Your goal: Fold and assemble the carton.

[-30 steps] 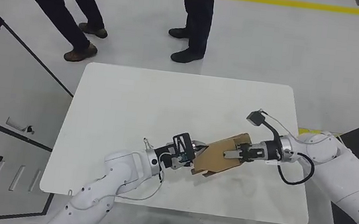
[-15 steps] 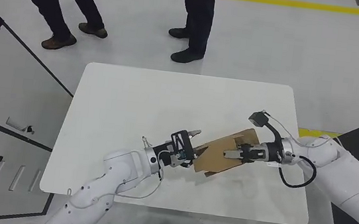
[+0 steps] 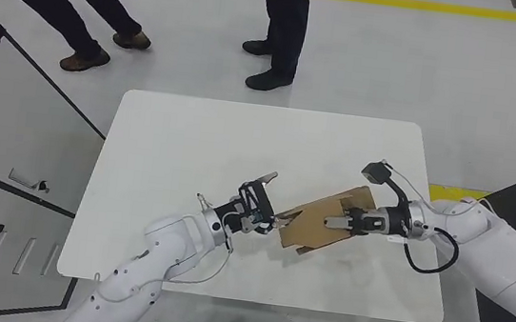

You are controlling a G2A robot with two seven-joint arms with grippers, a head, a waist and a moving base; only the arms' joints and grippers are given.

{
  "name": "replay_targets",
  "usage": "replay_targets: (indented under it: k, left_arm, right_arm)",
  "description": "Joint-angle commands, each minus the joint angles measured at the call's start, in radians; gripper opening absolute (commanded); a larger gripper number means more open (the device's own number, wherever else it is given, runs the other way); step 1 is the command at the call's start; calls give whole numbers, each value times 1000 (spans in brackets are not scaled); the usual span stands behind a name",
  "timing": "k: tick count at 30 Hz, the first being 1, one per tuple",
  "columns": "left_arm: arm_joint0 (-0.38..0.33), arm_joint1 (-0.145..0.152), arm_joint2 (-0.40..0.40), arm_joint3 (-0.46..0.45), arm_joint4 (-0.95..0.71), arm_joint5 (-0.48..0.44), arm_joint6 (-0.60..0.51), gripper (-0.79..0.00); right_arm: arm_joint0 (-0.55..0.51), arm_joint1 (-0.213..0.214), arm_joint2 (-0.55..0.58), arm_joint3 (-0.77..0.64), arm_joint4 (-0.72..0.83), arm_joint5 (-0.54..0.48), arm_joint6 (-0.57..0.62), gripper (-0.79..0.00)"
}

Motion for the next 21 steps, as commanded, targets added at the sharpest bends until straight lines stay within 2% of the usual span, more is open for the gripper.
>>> replay_targets:
  k: [1, 8, 21]
  left_arm:
    - [2, 1, -2, -1, 9, 20, 5, -394]
    - [5, 2, -3, -5, 15, 48, 21, -449]
    - [-1, 6, 6, -17, 17, 40, 31, -394]
  right_arm:
    - [9, 4, -15, -2, 4, -4, -4, -785]
    - [37, 15, -68, -8, 15, -18, -17, -785]
    - [99, 29, -167, -4, 25, -46, -46, -785]
